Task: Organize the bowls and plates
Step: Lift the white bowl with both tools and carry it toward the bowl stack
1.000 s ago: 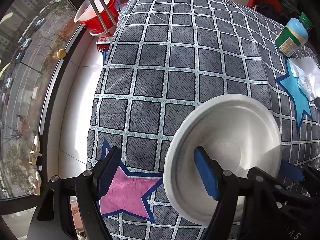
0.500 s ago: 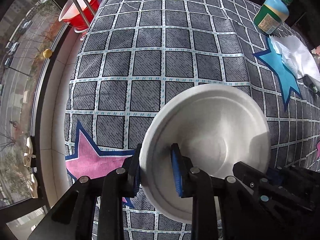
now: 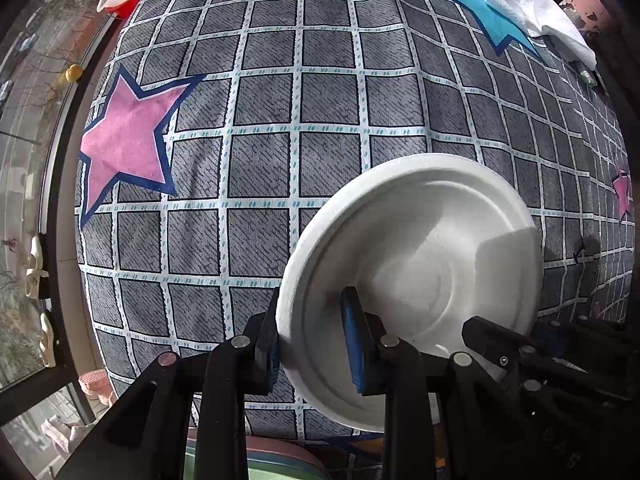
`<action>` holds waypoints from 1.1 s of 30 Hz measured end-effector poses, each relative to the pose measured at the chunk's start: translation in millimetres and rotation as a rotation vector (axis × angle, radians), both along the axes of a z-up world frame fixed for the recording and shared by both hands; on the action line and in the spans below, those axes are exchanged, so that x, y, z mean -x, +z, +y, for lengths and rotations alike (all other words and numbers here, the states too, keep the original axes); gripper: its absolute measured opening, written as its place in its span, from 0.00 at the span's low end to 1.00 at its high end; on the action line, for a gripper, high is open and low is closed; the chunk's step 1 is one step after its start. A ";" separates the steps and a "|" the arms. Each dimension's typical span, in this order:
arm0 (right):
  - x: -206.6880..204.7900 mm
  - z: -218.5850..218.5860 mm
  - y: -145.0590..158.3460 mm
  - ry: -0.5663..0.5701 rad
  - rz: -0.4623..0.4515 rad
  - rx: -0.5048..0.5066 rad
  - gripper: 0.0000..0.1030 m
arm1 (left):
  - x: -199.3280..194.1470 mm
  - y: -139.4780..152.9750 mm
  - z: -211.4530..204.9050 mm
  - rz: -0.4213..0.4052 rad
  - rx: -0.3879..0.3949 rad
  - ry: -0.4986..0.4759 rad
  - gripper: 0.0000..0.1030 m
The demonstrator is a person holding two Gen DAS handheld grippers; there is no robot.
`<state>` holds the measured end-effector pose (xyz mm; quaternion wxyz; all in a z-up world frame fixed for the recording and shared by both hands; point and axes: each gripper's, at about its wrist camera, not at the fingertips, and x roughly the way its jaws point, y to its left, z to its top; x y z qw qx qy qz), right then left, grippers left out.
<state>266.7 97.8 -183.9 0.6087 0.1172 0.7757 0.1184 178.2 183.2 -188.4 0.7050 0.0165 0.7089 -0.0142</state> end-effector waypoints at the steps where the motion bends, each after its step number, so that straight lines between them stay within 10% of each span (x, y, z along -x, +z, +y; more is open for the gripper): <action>1: 7.1 -1.5 -0.1 0.002 0.006 0.005 0.18 | 5.6 -0.7 -2.7 0.005 0.001 -0.003 0.29; 33: 122.2 -106.5 99.9 -0.170 -0.102 -0.042 0.18 | 82.1 93.2 -58.0 -0.079 0.047 -0.142 0.29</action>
